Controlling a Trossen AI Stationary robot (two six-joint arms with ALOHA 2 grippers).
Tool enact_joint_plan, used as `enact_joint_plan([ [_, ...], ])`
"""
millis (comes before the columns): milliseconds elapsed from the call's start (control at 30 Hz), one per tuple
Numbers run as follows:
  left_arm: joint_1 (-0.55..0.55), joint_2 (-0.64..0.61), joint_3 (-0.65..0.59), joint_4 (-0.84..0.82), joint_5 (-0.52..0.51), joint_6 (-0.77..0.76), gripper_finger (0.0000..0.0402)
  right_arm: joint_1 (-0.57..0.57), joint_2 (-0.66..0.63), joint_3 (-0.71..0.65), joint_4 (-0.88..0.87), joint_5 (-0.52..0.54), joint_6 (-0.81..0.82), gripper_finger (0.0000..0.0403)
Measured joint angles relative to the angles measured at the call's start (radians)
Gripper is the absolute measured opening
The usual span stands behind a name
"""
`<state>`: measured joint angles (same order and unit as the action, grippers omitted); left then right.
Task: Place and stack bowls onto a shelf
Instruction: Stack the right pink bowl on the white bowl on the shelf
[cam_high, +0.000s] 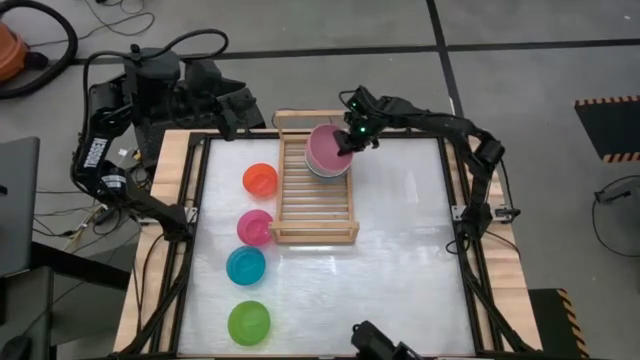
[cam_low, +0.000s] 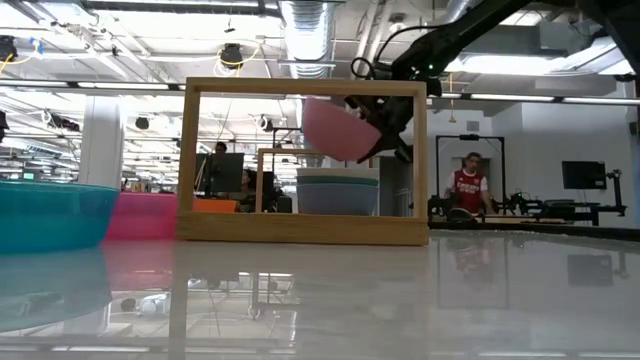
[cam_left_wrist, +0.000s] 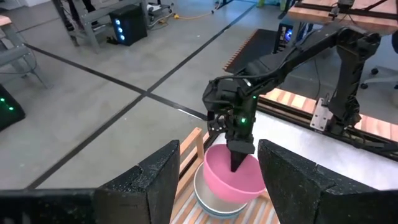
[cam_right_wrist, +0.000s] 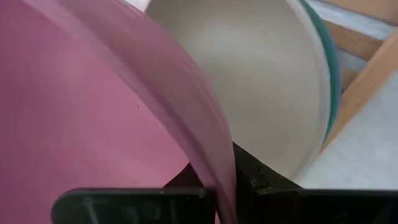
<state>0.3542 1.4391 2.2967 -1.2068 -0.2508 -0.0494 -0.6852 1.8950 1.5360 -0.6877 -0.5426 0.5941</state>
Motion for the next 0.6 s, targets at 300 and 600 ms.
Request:
enact_joint_plan([
  [300,0.000,0.000,0.000,0.000,0.000,0.000,0.0203,-0.016,-0.004,0.000,-0.020,0.066,0.011,0.0050],
  [600,0.000,0.000,0.000,0.000,0.000,0.010,0.0203,-0.018,-0.004,0.000,-0.018,0.120,-0.001,0.0127],
])
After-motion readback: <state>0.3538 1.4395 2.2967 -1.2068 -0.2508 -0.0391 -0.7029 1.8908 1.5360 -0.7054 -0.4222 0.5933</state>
